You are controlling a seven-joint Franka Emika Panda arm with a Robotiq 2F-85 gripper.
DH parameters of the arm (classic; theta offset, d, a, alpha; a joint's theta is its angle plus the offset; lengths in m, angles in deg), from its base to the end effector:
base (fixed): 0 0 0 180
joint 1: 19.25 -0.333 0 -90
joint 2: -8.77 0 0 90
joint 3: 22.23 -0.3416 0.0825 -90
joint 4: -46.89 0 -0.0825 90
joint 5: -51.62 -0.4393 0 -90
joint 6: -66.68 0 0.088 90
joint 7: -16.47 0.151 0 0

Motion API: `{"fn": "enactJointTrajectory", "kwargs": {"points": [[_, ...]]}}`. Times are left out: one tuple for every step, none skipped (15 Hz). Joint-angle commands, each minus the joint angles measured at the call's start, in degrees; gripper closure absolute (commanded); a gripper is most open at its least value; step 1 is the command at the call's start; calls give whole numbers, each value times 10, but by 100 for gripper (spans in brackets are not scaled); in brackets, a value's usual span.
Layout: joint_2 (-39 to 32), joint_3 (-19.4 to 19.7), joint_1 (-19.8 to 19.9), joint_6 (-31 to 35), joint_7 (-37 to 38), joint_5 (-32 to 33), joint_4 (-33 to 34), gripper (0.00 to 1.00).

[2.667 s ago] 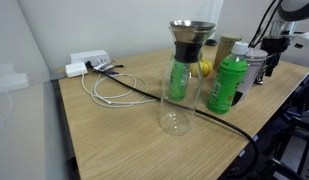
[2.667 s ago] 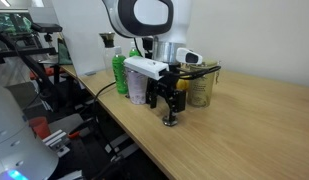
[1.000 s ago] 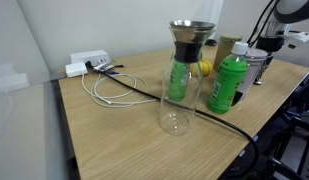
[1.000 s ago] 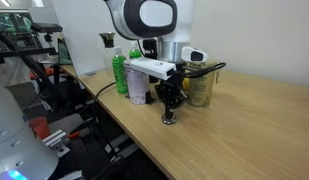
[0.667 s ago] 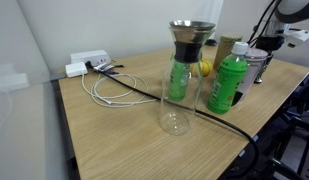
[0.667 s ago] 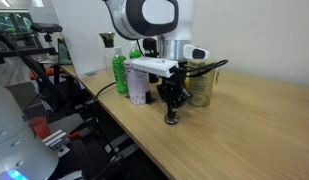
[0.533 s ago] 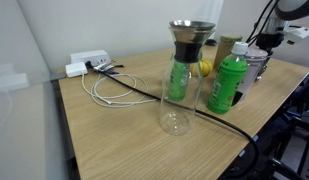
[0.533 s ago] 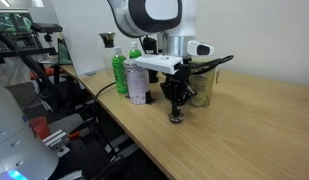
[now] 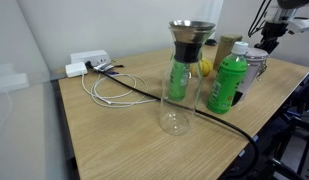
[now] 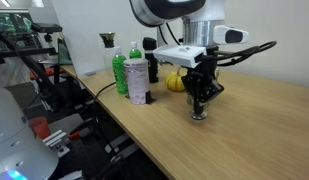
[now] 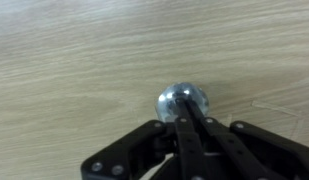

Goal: Move the metal thing backward

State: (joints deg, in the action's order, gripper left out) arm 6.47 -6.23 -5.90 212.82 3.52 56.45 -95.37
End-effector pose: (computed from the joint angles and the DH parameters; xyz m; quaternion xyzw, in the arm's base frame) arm 0.4439 -0.2521 0.2133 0.9936 -0.1080 0.0027 0.0327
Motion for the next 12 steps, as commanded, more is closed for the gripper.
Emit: {"fn": "enactJointTrajectory", "kwargs": {"points": [[-32,-5,9,4,5,-19,31,99],[-40,-7,9,4,7,-24,39,99],[-52,-9,8,6,8,-26,50,99],[-63,-11,8,5,10,-27,60,99],[-76,-13,7,5,15,-26,73,99],[-90,-15,8,4,19,-29,87,99],[-103,-17,10,5,22,-33,100,99],[-115,-20,13,2,21,-43,113,99],[-124,-21,16,2,23,-50,124,99],[-132,-22,20,0,21,-62,134,99],[-140,-22,23,0,21,-69,142,99],[-146,-22,26,-1,21,-74,149,99]]}}
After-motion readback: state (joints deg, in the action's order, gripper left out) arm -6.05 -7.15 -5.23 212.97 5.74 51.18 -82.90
